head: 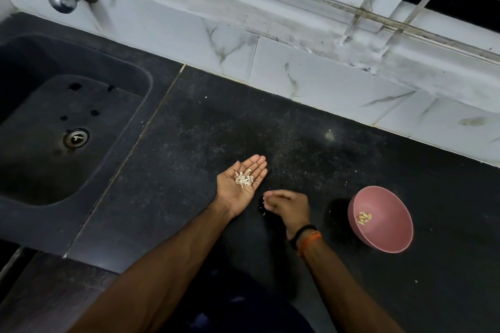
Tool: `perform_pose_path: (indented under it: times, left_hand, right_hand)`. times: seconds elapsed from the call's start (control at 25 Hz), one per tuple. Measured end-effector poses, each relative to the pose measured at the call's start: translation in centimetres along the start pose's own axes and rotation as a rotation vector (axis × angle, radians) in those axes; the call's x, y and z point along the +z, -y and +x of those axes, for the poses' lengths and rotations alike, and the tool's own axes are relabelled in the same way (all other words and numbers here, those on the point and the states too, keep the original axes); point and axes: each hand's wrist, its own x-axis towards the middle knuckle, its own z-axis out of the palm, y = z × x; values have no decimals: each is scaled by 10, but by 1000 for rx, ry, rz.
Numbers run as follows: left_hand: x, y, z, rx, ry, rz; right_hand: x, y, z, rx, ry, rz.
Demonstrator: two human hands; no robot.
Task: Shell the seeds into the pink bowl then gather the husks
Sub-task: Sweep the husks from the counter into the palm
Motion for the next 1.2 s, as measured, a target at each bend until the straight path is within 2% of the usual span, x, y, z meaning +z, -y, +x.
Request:
perform_pose_path:
  times: [0.04, 0.08, 0.16, 0.24, 0.36, 0.4, 0.64, 0.72, 0.84, 1.0, 1.12, 1.2]
  left_hand:
    - [0, 0, 0, -5, 3, 0]
    - [-1, -1, 0, -13, 3, 1]
    - [0, 0, -3, -38, 12, 8]
    - [4, 1, -6, -77, 29, 21]
    - [12, 3, -8, -108, 41, 83]
    - [14, 3, -8, -106, 49, 100]
    - [18, 3, -16, -74, 73, 75]
    - [17, 2, -16, -78, 65, 59]
    - [17, 2, -15, -97, 42, 42]
    - [19, 4, -17, -94, 12, 44]
    - [19, 4, -17, -82, 3, 55]
    - [19, 4, -17, -87, -7, 82]
  right_hand:
    - [-1, 7, -1, 86, -6, 240]
    - [-3, 14, -1, 113, -1, 362]
    - [-4, 30, -2, 64, 55, 413]
    - [-2, 44, -1, -75, 102, 245]
    - [2, 59, 5, -373, 87, -383]
    - [3, 64, 5, -457, 84, -521]
    - [7, 81, 2, -702, 64, -867]
    - [6, 83, 3, -733, 85, -945]
    - [5, 86, 2, -749, 159, -933]
    - [7, 84, 2, -781, 90, -972]
    - [5, 84, 0, -750, 178, -915]
    - [4, 84, -1, -768, 161, -920]
